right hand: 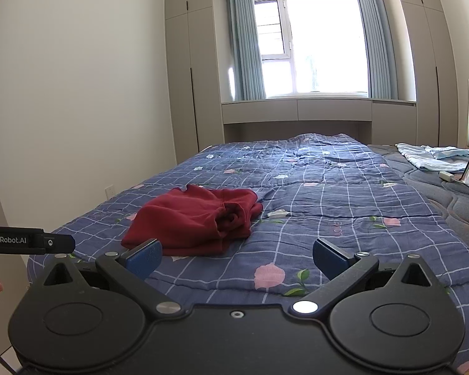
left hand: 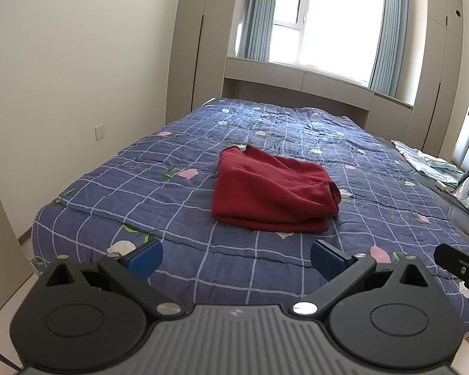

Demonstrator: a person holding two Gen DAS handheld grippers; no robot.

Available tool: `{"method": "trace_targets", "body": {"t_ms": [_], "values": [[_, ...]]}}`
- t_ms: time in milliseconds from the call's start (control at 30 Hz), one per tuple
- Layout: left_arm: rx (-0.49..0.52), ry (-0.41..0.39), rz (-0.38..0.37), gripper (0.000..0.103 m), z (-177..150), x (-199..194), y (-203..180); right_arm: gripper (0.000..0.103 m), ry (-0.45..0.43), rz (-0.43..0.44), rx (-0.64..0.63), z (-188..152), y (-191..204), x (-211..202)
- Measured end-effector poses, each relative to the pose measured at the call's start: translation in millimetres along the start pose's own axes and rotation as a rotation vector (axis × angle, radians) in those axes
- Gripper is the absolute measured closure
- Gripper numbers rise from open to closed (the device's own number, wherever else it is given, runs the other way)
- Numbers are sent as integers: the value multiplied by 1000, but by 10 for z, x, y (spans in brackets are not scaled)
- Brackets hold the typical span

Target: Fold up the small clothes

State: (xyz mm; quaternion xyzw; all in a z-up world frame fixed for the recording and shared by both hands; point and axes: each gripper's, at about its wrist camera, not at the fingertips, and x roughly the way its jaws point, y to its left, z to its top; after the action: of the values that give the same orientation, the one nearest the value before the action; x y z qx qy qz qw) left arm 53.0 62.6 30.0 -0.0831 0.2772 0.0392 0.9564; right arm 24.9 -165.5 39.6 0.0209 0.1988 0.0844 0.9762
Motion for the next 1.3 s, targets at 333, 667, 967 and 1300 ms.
{"method": "trace_targets", "body": {"t_ms": [333, 667, 967, 1300], "values": [[0, 0, 0, 0, 0, -2, -1, 1, 0, -1, 0, 2, 4, 1], [1, 4, -1, 0, -15, 12, -1, 1, 1, -1, 0, 3, 3, 0], [1, 4, -1, 0, -15, 13, -2, 1, 1, 0, 0, 4, 6, 2], [15, 16, 37, 0, -37, 28, -39, 1, 2, 0, 0, 5, 7, 5]]}}
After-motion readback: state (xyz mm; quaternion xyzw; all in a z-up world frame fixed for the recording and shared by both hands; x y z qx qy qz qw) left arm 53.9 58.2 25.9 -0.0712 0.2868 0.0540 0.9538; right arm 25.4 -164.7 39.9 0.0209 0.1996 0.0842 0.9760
